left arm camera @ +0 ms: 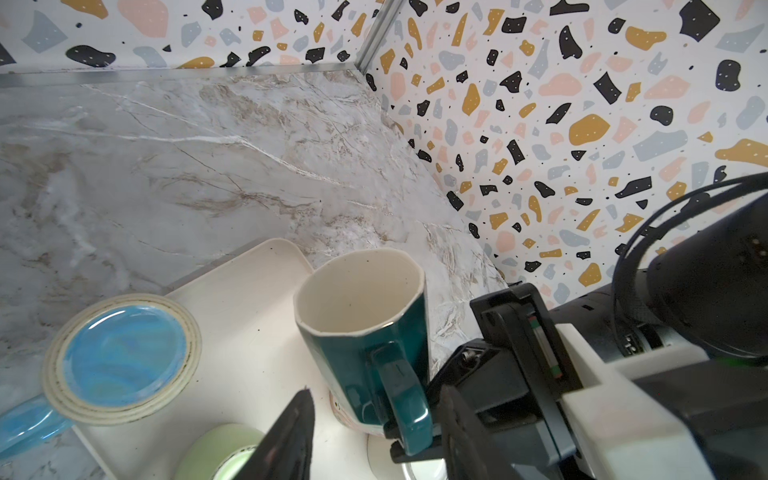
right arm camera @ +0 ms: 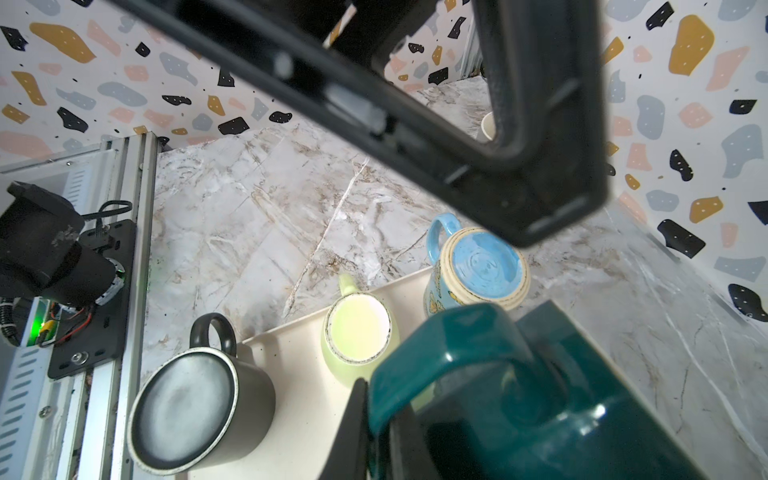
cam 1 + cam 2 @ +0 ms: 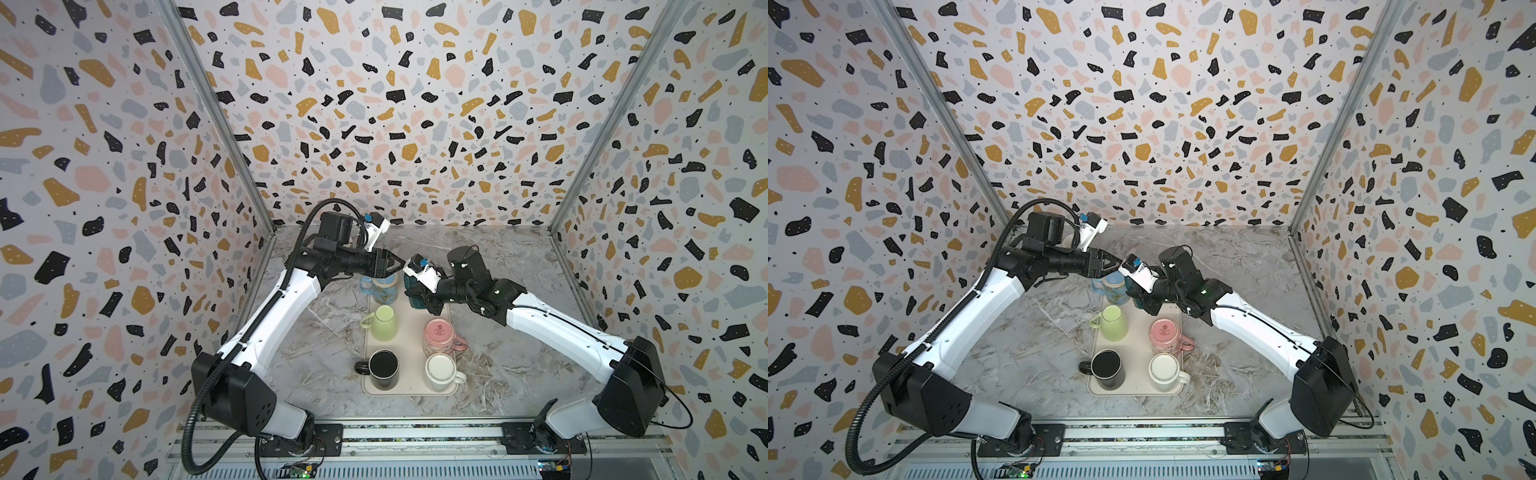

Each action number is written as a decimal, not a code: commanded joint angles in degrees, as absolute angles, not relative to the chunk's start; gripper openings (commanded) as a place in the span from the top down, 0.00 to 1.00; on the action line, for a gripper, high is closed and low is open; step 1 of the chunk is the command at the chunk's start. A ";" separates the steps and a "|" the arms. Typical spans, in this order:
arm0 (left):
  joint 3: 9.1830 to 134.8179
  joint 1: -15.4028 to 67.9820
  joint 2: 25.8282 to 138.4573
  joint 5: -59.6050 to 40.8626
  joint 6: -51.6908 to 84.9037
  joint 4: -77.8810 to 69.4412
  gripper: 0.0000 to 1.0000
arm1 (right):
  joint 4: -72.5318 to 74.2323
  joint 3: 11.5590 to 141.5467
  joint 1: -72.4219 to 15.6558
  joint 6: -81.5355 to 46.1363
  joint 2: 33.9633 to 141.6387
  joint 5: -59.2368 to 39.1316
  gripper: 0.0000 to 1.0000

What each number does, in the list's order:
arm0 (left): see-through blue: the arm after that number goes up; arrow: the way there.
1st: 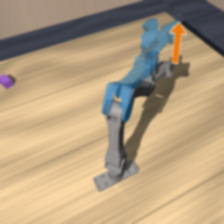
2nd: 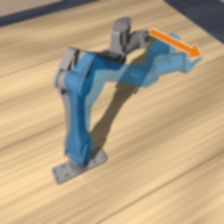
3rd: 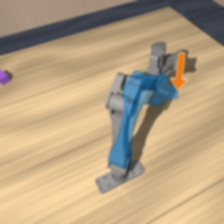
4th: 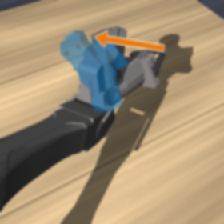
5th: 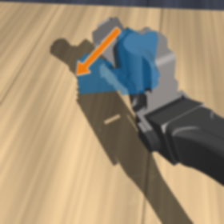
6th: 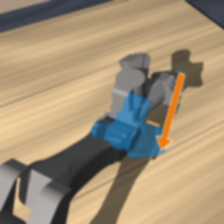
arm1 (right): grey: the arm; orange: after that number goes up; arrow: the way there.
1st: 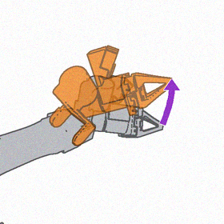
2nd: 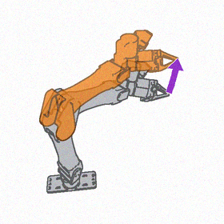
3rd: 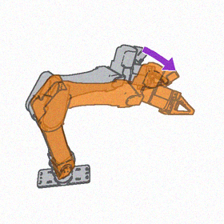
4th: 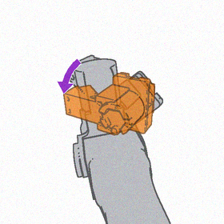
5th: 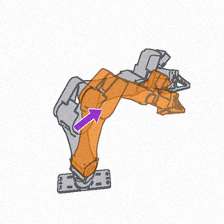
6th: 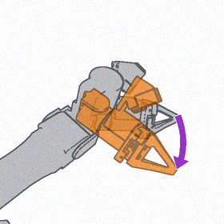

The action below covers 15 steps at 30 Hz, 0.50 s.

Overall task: Turn the mug right side up
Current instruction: 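Carry the dark green mug toward the left gripper while the left gripper reaches toward it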

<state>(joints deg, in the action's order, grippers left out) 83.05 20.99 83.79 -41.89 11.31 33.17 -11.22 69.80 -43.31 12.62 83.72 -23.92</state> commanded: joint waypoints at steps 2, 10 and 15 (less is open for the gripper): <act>82.70 22.83 83.01 -41.70 10.23 34.13 0.50 | -9.13 74.62 -44.21 15.55 83.01 -23.21 1.00; 84.58 24.78 85.21 -37.75 8.83 37.68 0.51 | -8.75 75.72 -44.74 16.62 84.34 -23.37 1.00; 84.83 25.05 85.50 -35.63 8.45 38.85 0.51 | -8.61 76.38 -44.99 17.14 85.11 -23.56 1.00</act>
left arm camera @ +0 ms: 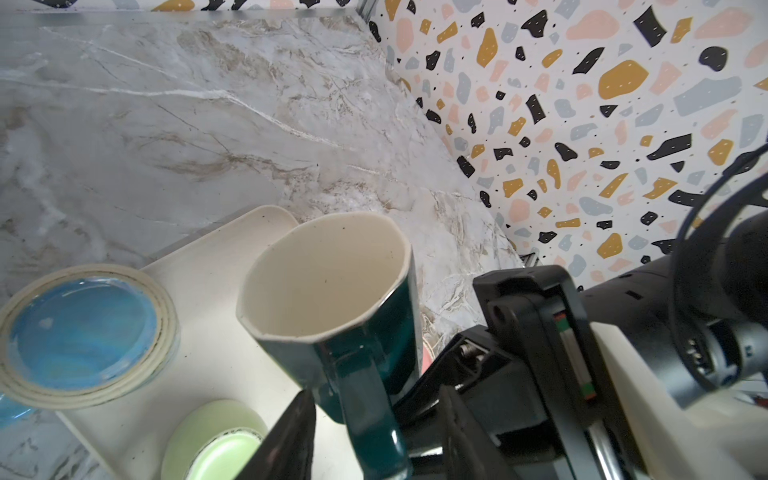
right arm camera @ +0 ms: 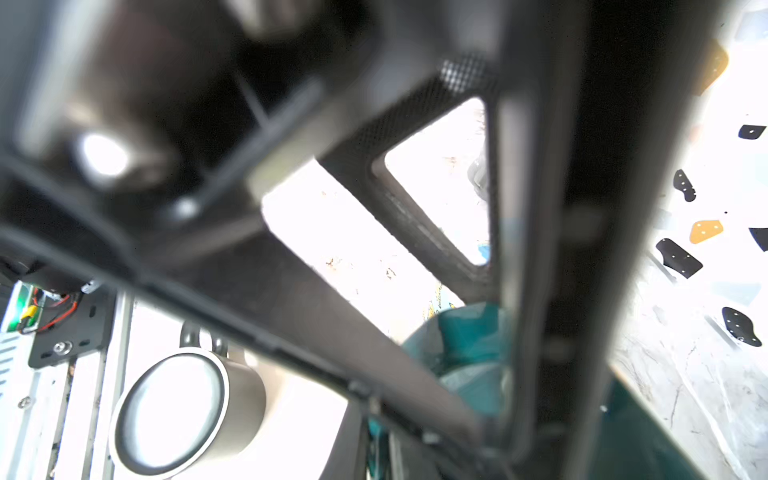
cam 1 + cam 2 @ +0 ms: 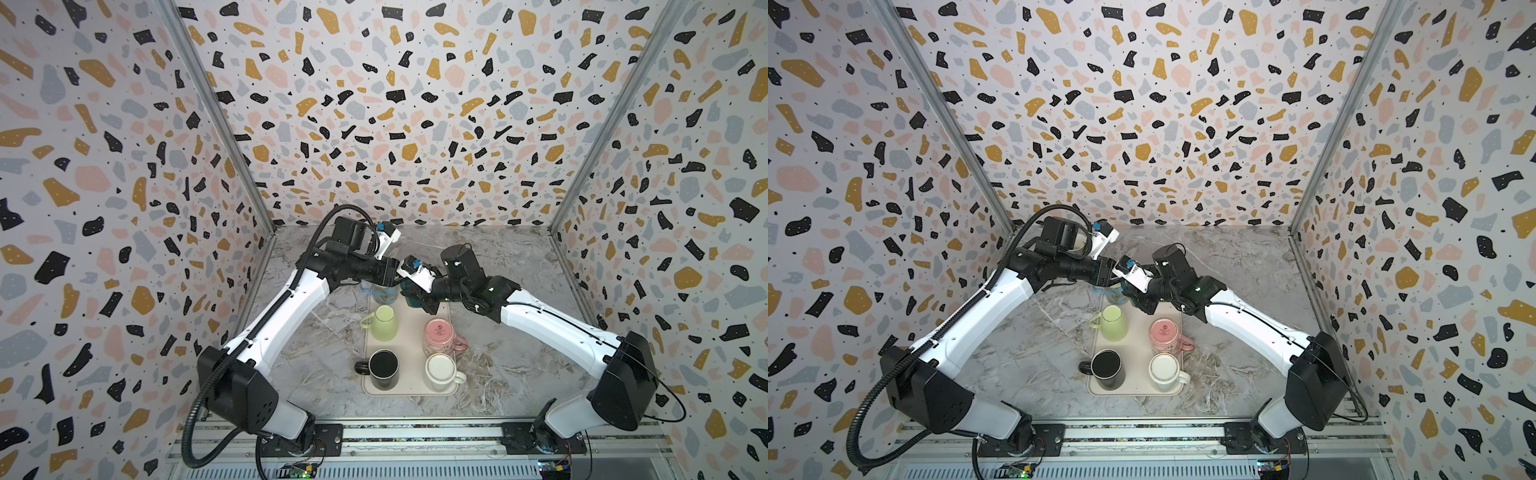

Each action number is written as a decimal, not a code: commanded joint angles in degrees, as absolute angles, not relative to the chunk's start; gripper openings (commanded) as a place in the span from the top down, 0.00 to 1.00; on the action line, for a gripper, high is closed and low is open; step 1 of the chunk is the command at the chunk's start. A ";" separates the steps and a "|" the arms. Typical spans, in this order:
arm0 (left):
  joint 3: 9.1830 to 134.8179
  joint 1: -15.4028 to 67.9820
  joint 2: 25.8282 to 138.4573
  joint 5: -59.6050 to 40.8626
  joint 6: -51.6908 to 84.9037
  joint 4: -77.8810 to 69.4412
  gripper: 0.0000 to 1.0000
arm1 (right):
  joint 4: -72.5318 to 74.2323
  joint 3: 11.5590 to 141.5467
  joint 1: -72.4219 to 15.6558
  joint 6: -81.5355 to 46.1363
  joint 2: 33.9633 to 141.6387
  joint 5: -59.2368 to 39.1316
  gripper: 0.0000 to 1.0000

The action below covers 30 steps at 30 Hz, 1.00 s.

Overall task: Turn the mug right side up
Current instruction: 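Carry the dark green mug toward the left gripper while the left gripper reaches toward it, then close the left gripper on the dark green mug's handle beside the right gripper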

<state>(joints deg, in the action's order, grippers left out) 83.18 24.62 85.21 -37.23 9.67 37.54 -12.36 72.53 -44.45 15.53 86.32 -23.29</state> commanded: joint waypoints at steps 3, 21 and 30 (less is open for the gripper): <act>84.82 25.18 85.99 -35.18 8.48 39.36 0.53 | -9.00 76.61 -45.18 17.81 85.25 -23.42 1.00; 85.06 25.40 87.19 -32.71 6.94 42.98 0.60 | -10.98 75.27 -46.76 23.66 83.95 -20.02 1.00; 84.56 25.44 86.72 -33.72 6.77 43.51 0.63 | -10.29 73.14 -47.38 26.65 82.30 -17.87 1.00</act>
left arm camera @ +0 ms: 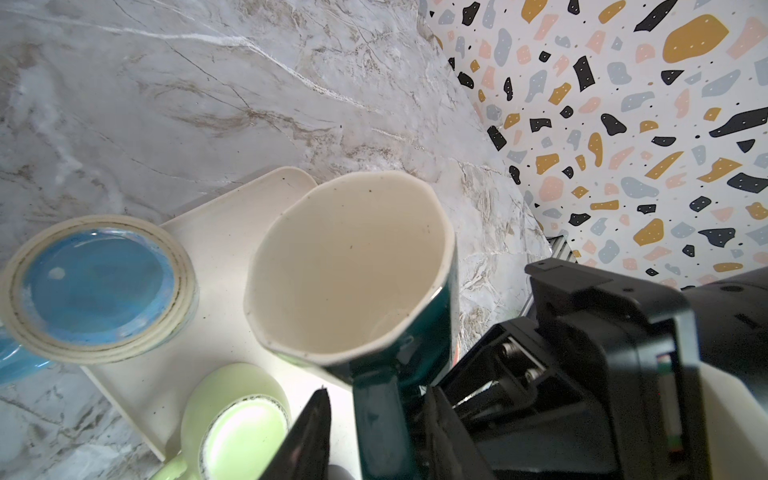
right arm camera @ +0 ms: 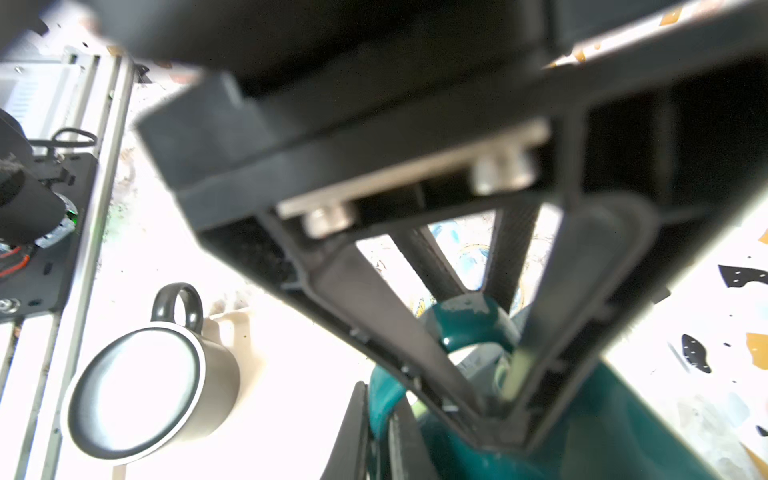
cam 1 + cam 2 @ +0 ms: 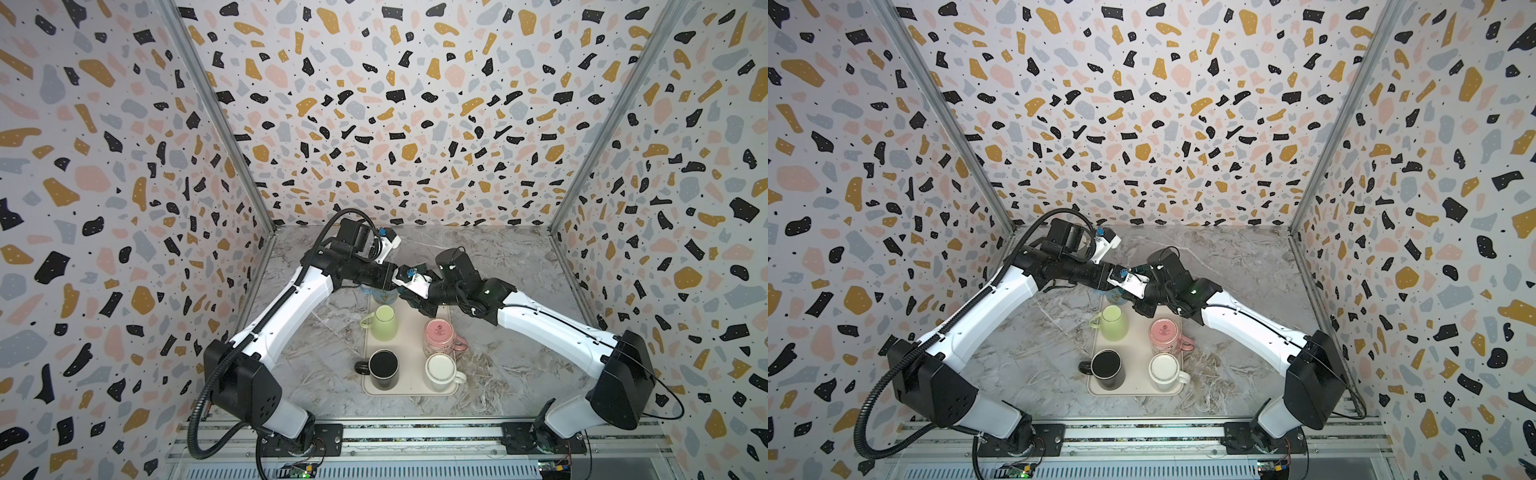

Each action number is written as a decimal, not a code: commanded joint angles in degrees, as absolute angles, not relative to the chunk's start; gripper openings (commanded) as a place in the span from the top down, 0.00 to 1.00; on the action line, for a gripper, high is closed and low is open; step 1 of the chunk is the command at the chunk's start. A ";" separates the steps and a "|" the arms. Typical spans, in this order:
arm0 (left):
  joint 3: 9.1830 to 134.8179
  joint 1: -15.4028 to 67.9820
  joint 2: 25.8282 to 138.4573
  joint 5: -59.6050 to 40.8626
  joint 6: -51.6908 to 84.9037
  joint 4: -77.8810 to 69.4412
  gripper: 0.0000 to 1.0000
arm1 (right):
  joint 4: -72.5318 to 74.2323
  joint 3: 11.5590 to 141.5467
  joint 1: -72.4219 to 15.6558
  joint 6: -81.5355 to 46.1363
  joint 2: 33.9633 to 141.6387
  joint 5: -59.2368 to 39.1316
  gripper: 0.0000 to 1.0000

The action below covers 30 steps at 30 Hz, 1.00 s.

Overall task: Turn the mug right side up
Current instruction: 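Close the left gripper on the dark green mug's handle beside the right gripper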

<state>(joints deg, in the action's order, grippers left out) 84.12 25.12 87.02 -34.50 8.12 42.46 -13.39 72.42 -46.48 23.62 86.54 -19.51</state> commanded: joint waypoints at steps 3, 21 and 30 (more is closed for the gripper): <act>84.22 25.41 86.72 -34.93 6.94 43.19 0.67 | -9.33 72.20 -47.54 26.97 81.66 -17.93 1.00; 80.97 26.87 85.62 -38.96 7.87 42.62 0.77 | -5.43 69.97 -47.81 28.28 80.07 -15.16 1.00; 80.66 27.51 86.19 -39.18 7.97 42.71 0.78 | -3.66 68.94 -47.81 28.84 79.54 -14.31 1.00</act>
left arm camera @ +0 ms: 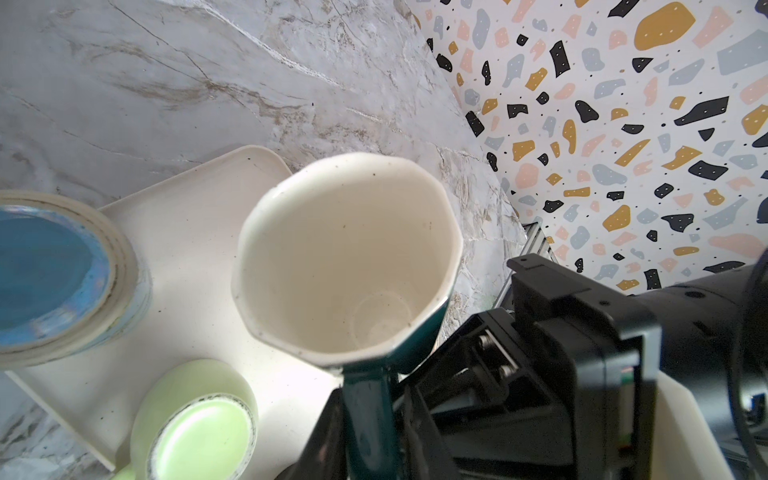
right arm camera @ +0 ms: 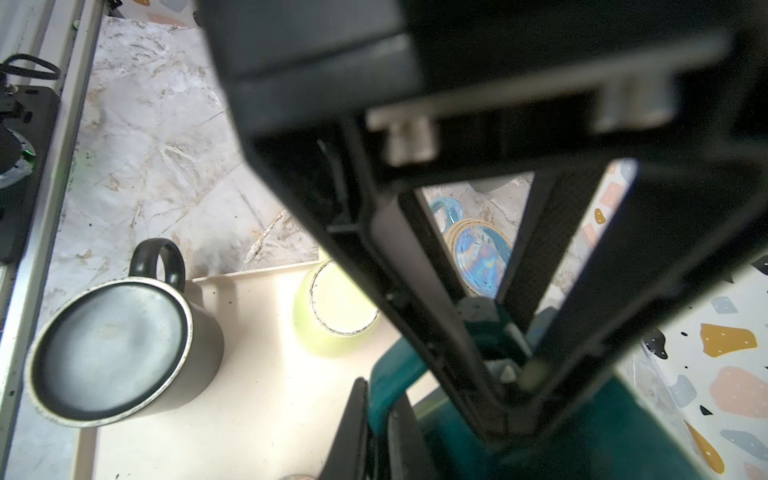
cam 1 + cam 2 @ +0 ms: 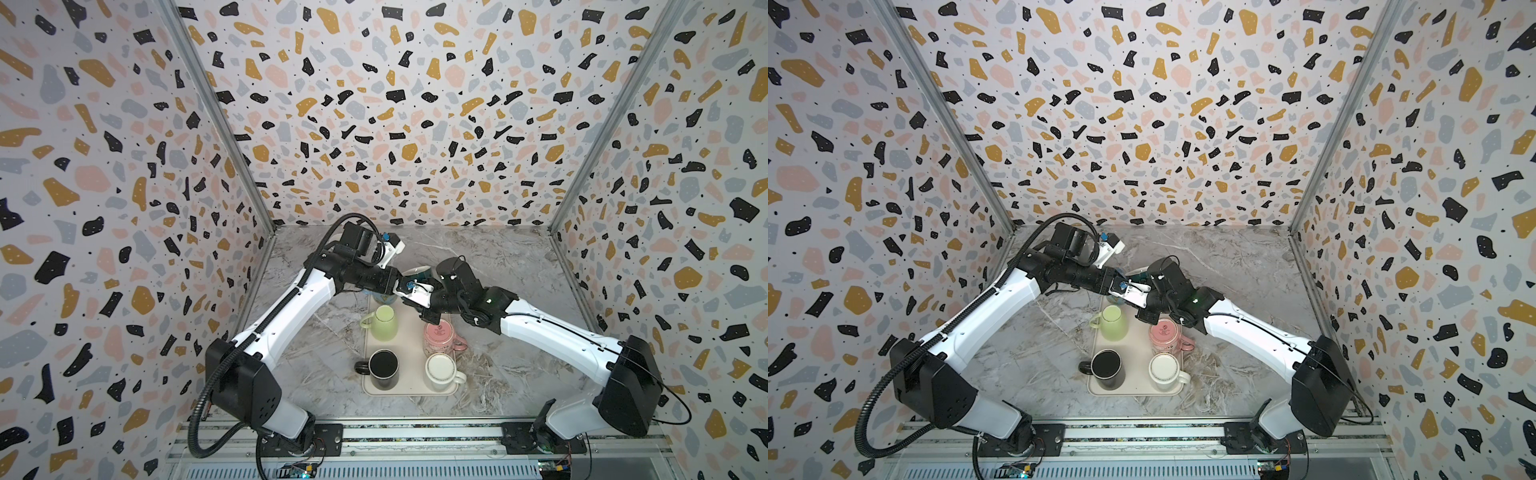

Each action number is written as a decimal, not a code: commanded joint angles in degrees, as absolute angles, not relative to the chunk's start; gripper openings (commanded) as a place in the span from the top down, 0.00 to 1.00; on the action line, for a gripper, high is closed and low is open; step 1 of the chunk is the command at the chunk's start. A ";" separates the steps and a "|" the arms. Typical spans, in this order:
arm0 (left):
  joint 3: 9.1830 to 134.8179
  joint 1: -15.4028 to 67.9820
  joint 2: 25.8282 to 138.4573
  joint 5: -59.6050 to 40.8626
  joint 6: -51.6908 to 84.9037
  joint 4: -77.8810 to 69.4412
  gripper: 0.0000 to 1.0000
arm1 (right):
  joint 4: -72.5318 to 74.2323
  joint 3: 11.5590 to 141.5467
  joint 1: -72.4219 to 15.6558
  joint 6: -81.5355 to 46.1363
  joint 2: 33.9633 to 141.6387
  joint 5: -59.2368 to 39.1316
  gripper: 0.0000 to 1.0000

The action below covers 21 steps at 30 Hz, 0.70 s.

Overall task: Turn the mug right side up
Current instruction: 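Close the left gripper on the dark green mug's handle beside the right gripper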

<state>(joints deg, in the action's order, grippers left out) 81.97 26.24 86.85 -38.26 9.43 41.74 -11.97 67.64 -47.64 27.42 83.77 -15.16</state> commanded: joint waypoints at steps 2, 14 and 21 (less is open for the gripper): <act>80.56 27.75 86.28 -39.71 7.99 42.72 0.80 | -3.06 68.82 -47.82 29.05 79.45 -13.53 1.00; 79.28 28.58 85.35 -40.69 8.70 41.55 1.00 | 1.77 66.63 -47.90 29.44 79.20 -9.81 1.00; 78.23 28.88 83.38 -41.38 13.18 34.23 1.00 | 4.35 65.05 -47.81 29.53 78.16 -7.47 1.00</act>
